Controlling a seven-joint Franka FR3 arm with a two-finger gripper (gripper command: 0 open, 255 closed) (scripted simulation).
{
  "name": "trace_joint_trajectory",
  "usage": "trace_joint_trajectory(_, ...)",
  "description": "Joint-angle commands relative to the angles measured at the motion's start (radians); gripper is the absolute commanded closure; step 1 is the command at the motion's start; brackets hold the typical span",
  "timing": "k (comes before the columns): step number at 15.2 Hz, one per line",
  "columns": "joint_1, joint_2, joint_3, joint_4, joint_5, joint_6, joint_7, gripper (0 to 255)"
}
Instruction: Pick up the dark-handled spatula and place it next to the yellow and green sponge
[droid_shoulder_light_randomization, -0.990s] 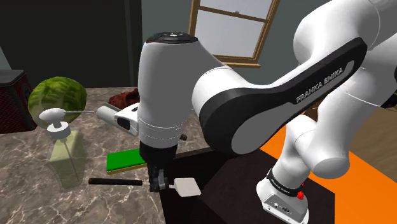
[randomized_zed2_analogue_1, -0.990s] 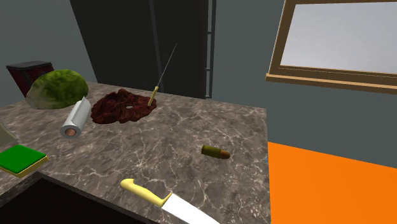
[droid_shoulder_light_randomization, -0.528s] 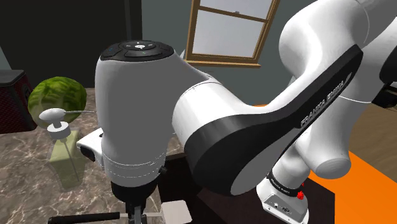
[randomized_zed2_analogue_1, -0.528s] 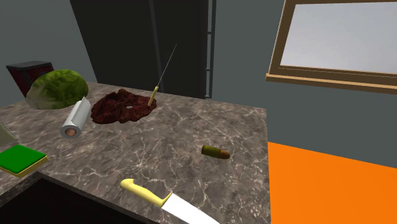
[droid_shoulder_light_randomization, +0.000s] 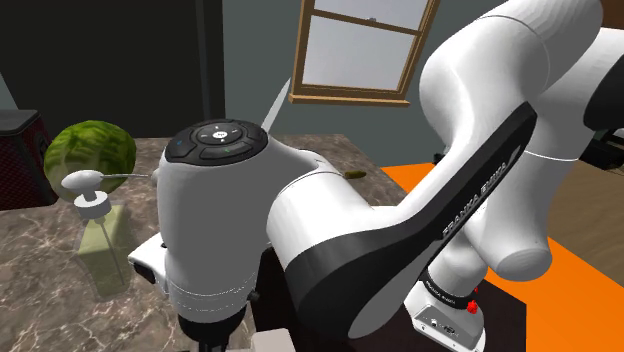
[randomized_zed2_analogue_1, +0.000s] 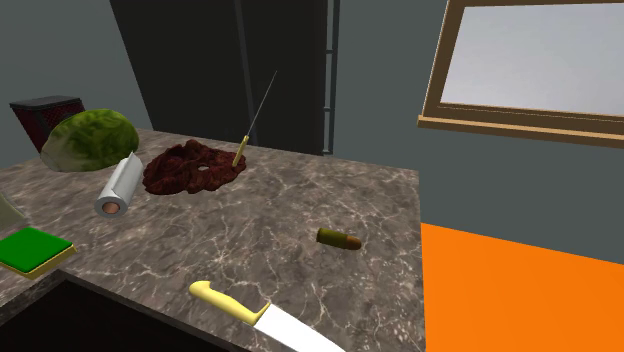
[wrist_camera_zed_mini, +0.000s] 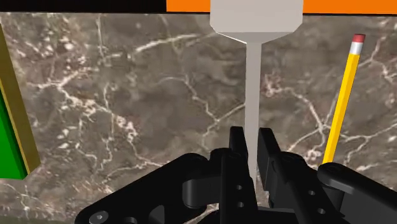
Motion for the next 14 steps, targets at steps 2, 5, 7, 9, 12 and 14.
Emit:
trace_joint_trajectory(2, 0.002, 0.022, -0.002, -0.017, -0.015, 0.036, 0.01, 255)
trace_joint_trajectory(5, 0.005, 0.046, -0.005, -0.032, -0.031, 0.073, 0.021, 255)
trace_joint_trajectory(7, 0.006, 0.051, -0.006, -0.036, -0.035, 0.082, 0.024, 255)
trace_joint_trajectory(9, 0.006, 0.051, -0.006, -0.036, -0.035, 0.082, 0.024, 255)
trace_joint_trajectory(12, 0.006, 0.052, -0.006, -0.036, -0.035, 0.082, 0.024, 255)
trace_joint_trajectory(14, 0.006, 0.052, -0.006, -0.036, -0.035, 0.081, 0.024, 255)
